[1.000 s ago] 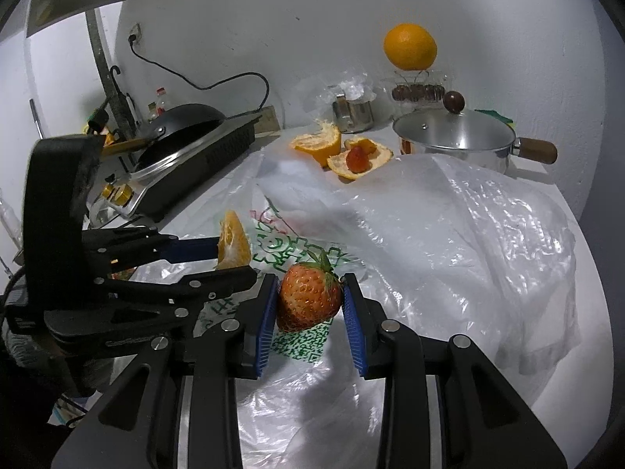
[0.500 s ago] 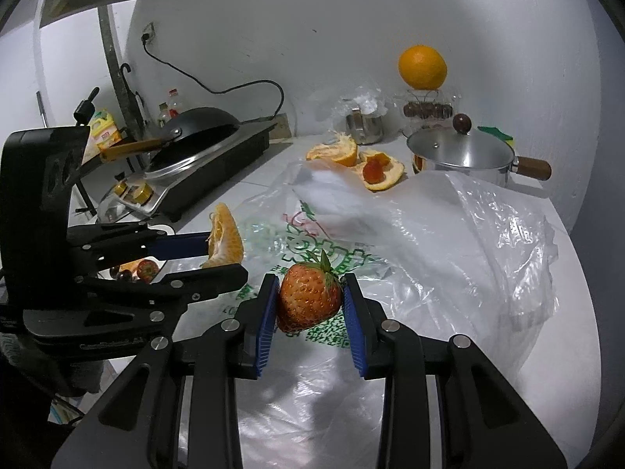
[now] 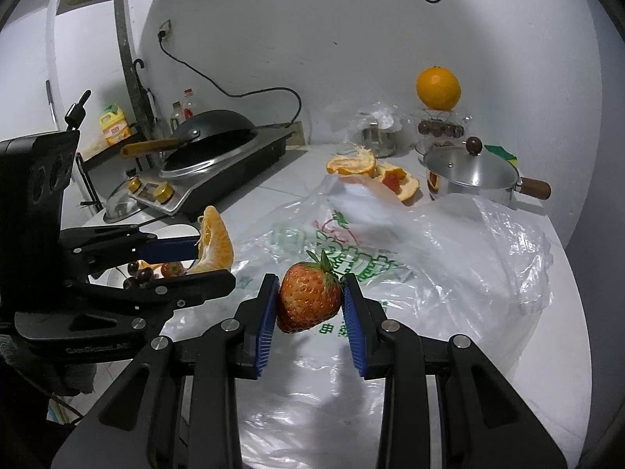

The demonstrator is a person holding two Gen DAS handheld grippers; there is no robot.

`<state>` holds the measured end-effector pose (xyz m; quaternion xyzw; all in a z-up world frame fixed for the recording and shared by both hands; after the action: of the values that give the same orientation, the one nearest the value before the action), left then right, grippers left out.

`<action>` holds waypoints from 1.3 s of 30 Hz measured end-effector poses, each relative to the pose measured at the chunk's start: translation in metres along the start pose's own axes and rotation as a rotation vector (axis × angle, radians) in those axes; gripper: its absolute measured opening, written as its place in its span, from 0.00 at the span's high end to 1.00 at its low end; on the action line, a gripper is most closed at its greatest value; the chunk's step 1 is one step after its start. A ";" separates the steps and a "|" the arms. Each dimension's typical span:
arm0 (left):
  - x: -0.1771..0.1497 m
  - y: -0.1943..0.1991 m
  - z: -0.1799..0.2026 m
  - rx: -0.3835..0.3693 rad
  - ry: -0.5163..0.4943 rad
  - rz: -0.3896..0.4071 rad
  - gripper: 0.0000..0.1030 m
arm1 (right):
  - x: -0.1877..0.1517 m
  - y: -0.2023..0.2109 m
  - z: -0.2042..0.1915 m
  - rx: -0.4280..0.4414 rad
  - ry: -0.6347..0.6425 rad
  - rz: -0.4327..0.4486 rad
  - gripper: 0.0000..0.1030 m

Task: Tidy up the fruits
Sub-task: 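Carry the strawberry and orange segment over the white plate with both grippers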

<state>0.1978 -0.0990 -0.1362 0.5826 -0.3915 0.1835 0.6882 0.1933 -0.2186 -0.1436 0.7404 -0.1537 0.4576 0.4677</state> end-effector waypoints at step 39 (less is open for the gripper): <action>-0.075 0.077 -0.105 0.118 0.146 0.056 0.58 | 0.013 -0.022 -0.113 0.037 0.154 -0.043 0.67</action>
<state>0.1308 0.0348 -0.1437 0.5959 -0.3450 0.2675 0.6741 0.1544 -0.1111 -0.1286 0.7147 -0.0928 0.5060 0.4740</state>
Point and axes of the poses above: each gripper's, at about its wrist camera, not at the fingertips, and y roughly against the way its jaws point, z to its right, x to its top, the point moved 5 cm from there along -y, roughly the way its jaws point, and after that the axes turned 1 degree about -z, right-handed, at the moved point
